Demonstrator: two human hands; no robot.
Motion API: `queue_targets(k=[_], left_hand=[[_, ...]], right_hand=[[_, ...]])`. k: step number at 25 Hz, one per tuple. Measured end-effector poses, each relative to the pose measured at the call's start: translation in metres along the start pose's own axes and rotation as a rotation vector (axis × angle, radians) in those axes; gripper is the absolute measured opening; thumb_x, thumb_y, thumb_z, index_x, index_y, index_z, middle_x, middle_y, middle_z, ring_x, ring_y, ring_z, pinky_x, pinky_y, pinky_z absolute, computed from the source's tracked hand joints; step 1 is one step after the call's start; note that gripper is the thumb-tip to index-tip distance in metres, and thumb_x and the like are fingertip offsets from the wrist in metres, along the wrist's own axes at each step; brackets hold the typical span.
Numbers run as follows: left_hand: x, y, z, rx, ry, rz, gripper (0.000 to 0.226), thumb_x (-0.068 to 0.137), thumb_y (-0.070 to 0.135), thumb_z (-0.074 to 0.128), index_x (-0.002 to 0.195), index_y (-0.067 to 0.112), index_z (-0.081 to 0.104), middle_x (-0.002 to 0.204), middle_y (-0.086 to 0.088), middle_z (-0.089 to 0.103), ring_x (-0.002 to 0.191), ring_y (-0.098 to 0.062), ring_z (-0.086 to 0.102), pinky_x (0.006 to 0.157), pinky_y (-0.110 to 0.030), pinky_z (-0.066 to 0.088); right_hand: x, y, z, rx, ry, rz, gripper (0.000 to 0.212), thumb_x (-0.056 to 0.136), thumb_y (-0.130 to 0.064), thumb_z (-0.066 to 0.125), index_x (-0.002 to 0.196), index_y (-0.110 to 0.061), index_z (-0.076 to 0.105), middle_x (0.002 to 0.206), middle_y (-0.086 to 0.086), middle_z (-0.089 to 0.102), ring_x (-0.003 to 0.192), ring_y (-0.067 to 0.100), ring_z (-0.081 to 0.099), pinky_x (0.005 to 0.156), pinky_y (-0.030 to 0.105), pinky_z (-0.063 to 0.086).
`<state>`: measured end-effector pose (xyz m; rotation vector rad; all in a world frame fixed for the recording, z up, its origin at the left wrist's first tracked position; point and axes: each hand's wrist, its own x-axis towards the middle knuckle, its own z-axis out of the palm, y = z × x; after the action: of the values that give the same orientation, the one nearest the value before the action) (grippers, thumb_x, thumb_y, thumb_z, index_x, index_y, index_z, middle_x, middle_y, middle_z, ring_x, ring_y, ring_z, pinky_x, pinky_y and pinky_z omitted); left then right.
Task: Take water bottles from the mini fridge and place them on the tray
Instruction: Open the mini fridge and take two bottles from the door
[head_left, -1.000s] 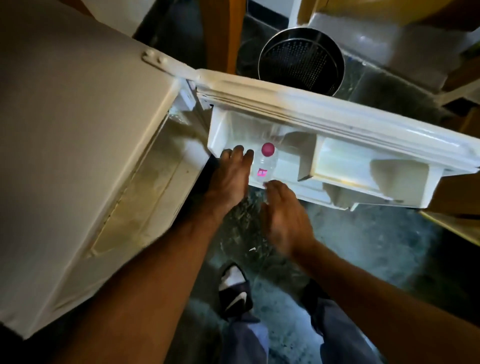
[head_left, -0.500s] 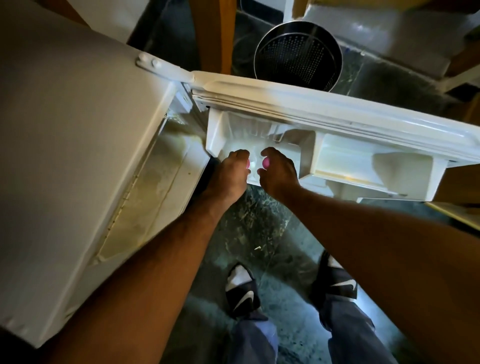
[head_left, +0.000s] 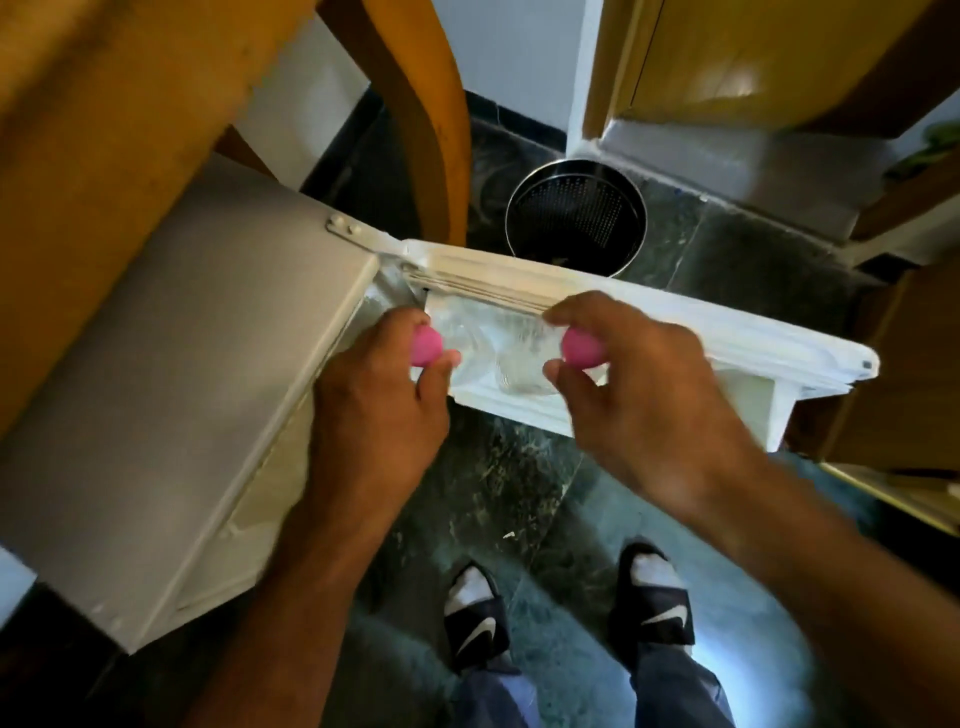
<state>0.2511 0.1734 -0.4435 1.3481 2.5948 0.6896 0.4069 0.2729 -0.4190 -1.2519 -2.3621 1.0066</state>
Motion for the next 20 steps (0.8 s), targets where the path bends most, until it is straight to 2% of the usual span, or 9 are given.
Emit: queue_targets(k=[2,3,5,7,11,15,20], left_hand=[[0.017,0.024,-0.042,-0.028,0.141,0.051,0.030,0.084,0.035,0.066,0.108,0.019,0.058,0.097,-0.003,0.068,0.078,-0.011,0.056,0.072,-0.019,0.043],[0.028,0.035,-0.054,-0.033,0.172,0.077,0.030,0.085,0.034,0.065,0.108,0.018,0.057,0.097,-0.003,0.067,0.079,-0.011,0.055,0.072,-0.021,0.045],[0.053,0.056,-0.059,-0.043,0.138,0.078,0.029,0.086,0.032,0.066,0.110,0.018,0.056,0.101,-0.007,0.066,0.084,-0.017,0.058,0.073,-0.030,0.052],[0.074,0.074,-0.047,-0.026,0.049,0.046,0.030,0.087,0.030,0.066,0.110,0.015,0.056,0.107,-0.010,0.066,0.094,-0.024,0.062,0.078,-0.036,0.052],[0.092,0.081,-0.021,-0.008,0.014,0.003,0.033,0.086,0.030,0.068,0.109,0.011,0.056,0.110,-0.014,0.066,0.098,-0.030,0.064,0.083,-0.039,0.054],[0.078,0.076,-0.014,0.029,0.022,-0.062,0.033,0.084,0.031,0.070,0.105,0.008,0.059,0.107,-0.016,0.069,0.094,-0.032,0.066,0.081,-0.041,0.055],[0.050,0.074,-0.018,0.075,0.025,-0.232,0.038,0.085,0.032,0.067,0.111,0.005,0.060,0.111,-0.016,0.069,0.094,-0.031,0.068,0.080,-0.040,0.056]], right_hand=[[0.004,-0.022,-0.054,0.018,0.107,-0.061,0.034,0.080,-0.015,0.074,0.110,-0.025,0.063,0.082,-0.010,0.056,0.062,0.008,0.051,0.066,0.015,0.040],[0.011,-0.027,-0.072,0.010,0.150,-0.083,0.034,0.079,-0.014,0.074,0.110,-0.024,0.064,0.083,-0.008,0.059,0.063,0.010,0.053,0.069,0.018,0.043],[0.032,-0.026,-0.089,-0.056,0.184,-0.085,0.034,0.079,-0.012,0.073,0.110,-0.022,0.063,0.091,0.001,0.067,0.074,0.021,0.060,0.076,0.029,0.049],[0.054,-0.009,-0.088,-0.147,0.105,-0.005,0.035,0.081,-0.007,0.068,0.113,-0.020,0.062,0.103,0.010,0.069,0.088,0.031,0.063,0.082,0.036,0.051],[0.071,0.045,-0.061,-0.297,-0.088,0.067,0.028,0.080,0.002,0.057,0.104,-0.012,0.062,0.103,0.017,0.067,0.086,0.037,0.061,0.078,0.041,0.053],[0.063,0.079,-0.049,-0.280,-0.076,0.131,0.032,0.081,-0.007,0.061,0.112,-0.015,0.061,0.104,0.020,0.068,0.089,0.040,0.062,0.078,0.041,0.052],[0.040,0.088,-0.020,-0.257,-0.246,0.179,0.035,0.083,-0.011,0.064,0.118,-0.017,0.059,0.113,0.016,0.067,0.095,0.036,0.063,0.084,0.042,0.055]])
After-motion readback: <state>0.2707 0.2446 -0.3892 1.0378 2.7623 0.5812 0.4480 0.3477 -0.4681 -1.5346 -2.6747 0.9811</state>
